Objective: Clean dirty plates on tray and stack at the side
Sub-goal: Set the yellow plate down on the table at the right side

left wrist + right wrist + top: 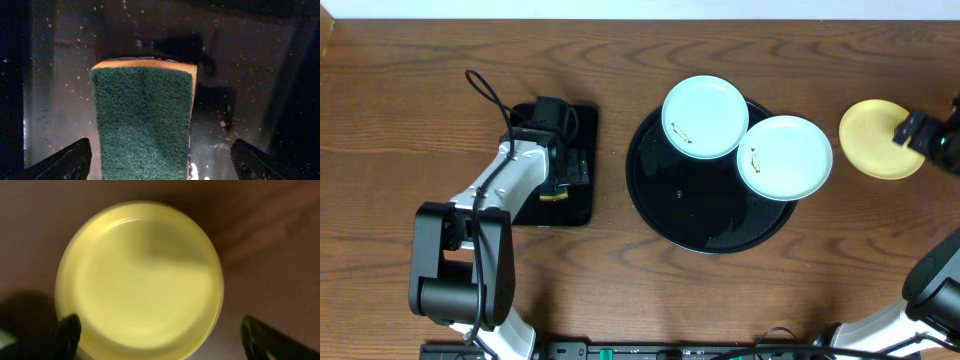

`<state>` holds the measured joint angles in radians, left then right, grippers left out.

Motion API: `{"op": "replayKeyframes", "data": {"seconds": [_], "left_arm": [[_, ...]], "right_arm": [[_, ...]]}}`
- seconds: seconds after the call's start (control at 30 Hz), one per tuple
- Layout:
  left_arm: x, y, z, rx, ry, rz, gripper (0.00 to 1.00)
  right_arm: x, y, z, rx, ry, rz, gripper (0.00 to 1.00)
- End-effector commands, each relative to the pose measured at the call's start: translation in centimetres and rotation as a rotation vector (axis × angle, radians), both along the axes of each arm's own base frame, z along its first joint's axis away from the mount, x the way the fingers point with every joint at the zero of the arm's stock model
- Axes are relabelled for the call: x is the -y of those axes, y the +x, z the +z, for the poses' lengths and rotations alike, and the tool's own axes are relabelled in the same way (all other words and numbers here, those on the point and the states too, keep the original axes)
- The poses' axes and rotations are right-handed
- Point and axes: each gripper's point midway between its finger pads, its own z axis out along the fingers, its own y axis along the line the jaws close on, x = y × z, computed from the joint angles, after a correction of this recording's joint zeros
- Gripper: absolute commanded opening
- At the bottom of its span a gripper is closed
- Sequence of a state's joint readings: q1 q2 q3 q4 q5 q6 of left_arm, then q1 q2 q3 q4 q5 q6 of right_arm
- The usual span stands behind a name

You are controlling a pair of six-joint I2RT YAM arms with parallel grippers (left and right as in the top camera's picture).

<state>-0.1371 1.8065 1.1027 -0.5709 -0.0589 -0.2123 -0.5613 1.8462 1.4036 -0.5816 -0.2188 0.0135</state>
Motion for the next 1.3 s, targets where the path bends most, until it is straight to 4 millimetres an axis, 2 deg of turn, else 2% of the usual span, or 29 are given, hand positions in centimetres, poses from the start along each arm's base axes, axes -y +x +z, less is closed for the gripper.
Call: {"op": "replayKeyframes", "data": {"seconds": [0.0, 0.13, 0.2, 0.27, 0.33, 0.43, 0.47, 0.53, 0.57, 0.67, 0.73, 0.8, 0.83, 0.93, 1.03, 1.13, 1.27], "left_arm": [[-0.5, 0.0, 0.0, 0.0, 0.014, 0.009, 0.89], [-0.5, 0.0, 0.0, 0.0, 0.014, 0.009, 0.89], [-0.5, 0.0, 0.0, 0.0, 0.014, 0.009, 0.89], [-0.5, 0.0, 0.0, 0.0, 0.014, 0.009, 0.89], [-0.5, 0.0, 0.0, 0.0, 0.014, 0.009, 0.89], [-0.5, 0.0, 0.0, 0.0, 0.014, 0.009, 0.89], [-0.5, 0.0, 0.0, 0.0, 0.014, 0.009, 0.89], [-0.5, 0.0, 0.0, 0.0, 0.014, 0.009, 0.89], [-0.5, 0.0, 0.0, 0.0, 0.014, 0.009, 0.89], [-0.5, 0.0, 0.0, 0.0, 0.014, 0.009, 0.89], [-0.5, 0.0, 0.0, 0.0, 0.014, 0.009, 0.89], [-0.5, 0.0, 0.0, 0.0, 0.014, 0.009, 0.89], [-0.5, 0.0, 0.0, 0.0, 0.014, 0.009, 0.89], [-0.5, 0.0, 0.0, 0.0, 0.014, 0.009, 0.89], [-0.5, 0.0, 0.0, 0.0, 0.014, 0.009, 0.89], [-0.5, 0.0, 0.0, 0.0, 0.014, 0.009, 0.89], [-0.5, 0.0, 0.0, 0.0, 0.014, 0.009, 0.89]], "right_arm": [[-4.0, 2.4, 4.2, 0.027, 0.0, 0.158, 0.99], [-8.7, 2.0, 4.9, -0.045, 0.058, 0.259, 0.99], [-11.3, 0.5, 3.7, -0.136, 0.106, 0.3, 0.98], [-12.2, -0.4, 2.7, -0.191, 0.108, 0.311, 0.89], [-12.7, -1.2, 1.2, -0.247, 0.08, 0.315, 0.79], [-13.2, -2.0, -1.4, -0.303, 0.027, 0.323, 0.71], [-13.1, -2.3, -2.8, -0.328, -0.02, 0.322, 0.62], [-12.7, -2.5, -3.9, -0.339, -0.067, 0.313, 0.43], [-12.7, -2.3, -4.5, -0.329, -0.077, 0.313, 0.4], [-13.7, -1.9, -5.7, -0.284, -0.043, 0.347, 0.41], [-14.5, -1.8, -6.1, -0.262, -0.01, 0.364, 0.41], [-14.8, -1.8, -6.3, -0.254, 0.004, 0.371, 0.36], [-14.9, -1.8, -6.3, -0.253, 0.008, 0.374, 0.22], [-15.2, -2.2, -6.4, -0.265, 0.028, 0.367, 0.07], [-15.5, -3.2, -6.7, -0.308, 0.062, 0.338, 0.01], [-16.1, -4.0, -6.7, -0.332, 0.106, 0.326, 0.01], [-18.9, -4.8, -5.7, -0.319, 0.255, 0.377, 0.01]]}}
